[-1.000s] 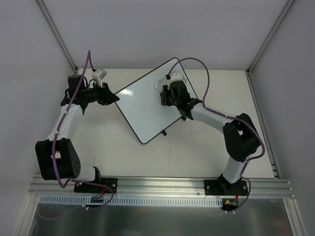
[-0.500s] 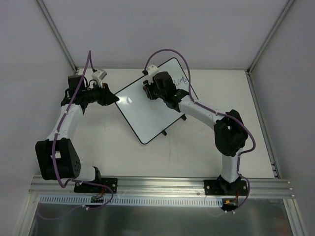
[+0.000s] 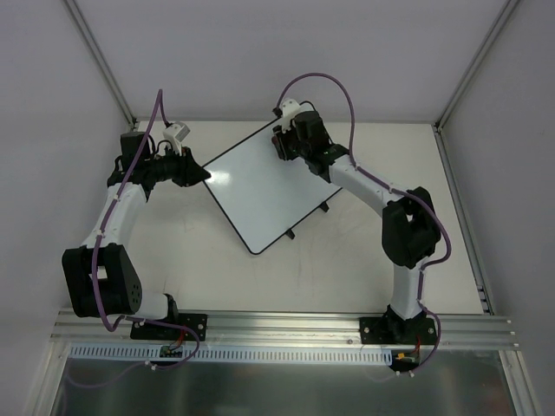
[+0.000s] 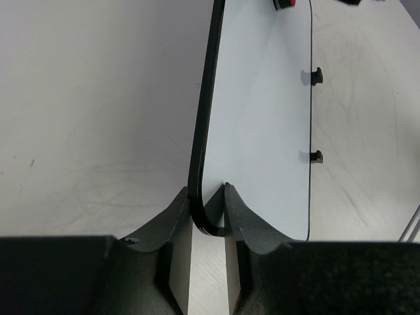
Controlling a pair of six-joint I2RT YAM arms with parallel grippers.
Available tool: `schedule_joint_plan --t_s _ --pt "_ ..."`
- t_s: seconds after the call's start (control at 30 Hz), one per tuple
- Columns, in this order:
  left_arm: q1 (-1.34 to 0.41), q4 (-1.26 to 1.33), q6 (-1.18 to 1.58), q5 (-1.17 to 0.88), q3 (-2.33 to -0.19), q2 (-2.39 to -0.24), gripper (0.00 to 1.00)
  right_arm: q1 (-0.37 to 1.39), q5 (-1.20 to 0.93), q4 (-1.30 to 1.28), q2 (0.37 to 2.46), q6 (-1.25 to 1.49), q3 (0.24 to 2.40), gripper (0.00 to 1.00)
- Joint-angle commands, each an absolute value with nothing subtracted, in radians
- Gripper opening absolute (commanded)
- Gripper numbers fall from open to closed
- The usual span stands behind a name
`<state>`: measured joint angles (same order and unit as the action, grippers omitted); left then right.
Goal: Erase the whiteboard
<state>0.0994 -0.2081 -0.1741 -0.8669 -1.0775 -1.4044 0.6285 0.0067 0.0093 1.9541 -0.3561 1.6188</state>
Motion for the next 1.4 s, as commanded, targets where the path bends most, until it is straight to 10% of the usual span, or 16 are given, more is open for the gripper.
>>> schedule_joint_plan --t_s 0.0,1.37 --pt "0.054 -0.255 -0.288 -0.933 -1.092 -1.391 0.0 0.546 0.031 0.005 1.99 -0.364 1.669 0.0" --pt "0.028 -0.287 -0.311 -0.89 -1.106 -1.393 0.0 0.655 -0.057 0.008 2.046 -0.244 1.717 0.0"
